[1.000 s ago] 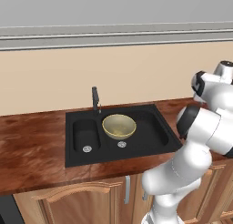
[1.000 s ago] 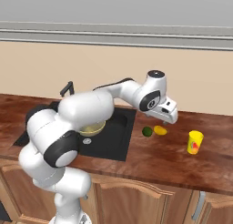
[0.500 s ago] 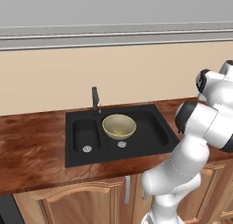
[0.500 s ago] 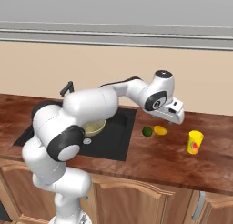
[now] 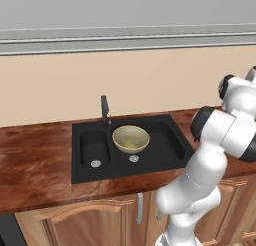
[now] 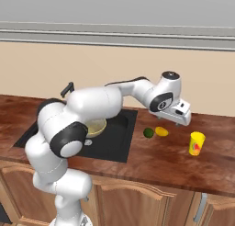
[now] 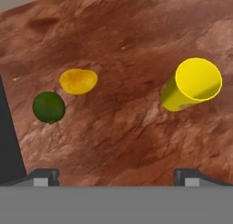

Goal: Remove the lime and mango from the sink. Then move the bowl and cup from the counter to the sink for washing.

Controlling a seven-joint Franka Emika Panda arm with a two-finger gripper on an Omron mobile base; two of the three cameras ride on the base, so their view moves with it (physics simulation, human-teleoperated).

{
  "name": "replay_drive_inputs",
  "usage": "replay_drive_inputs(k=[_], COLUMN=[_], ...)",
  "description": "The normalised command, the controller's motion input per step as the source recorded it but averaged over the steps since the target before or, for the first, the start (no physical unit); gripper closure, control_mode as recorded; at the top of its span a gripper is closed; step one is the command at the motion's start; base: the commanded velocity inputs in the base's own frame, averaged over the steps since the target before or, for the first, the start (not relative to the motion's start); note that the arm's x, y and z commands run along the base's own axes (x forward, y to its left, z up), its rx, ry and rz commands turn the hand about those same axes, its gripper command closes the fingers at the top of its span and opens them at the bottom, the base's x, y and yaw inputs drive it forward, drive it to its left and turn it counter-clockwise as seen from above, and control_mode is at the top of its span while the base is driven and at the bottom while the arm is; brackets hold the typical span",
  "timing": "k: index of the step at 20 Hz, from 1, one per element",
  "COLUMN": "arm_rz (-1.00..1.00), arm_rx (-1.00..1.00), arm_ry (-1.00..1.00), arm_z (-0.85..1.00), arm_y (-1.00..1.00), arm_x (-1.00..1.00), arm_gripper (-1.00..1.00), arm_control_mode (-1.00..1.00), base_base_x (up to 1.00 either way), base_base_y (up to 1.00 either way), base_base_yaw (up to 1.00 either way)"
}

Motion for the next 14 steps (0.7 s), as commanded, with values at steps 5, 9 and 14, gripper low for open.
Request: replay_drive_inputs(k=[5, 9, 14], arm_rz=[0.00, 0.00, 0.00], arm_rx=[0.00, 0.00, 0.00], arm_ry=[0.00, 0.00, 0.00], arm_z=[0.00, 0.00, 0.00], arm_y=[-0.17, -0.18, -0.16], arm_x=[0.00, 0.00, 0.00], arm_gripper=[-1.00, -1.00, -1.00], arm_control_mode=[-1.00, -1.00, -1.00], base_base_x=[0.00, 0.00, 0.00], base_base_y=[0.00, 0.00, 0.00], base_base_yaw=[0.00, 0.00, 0.00])
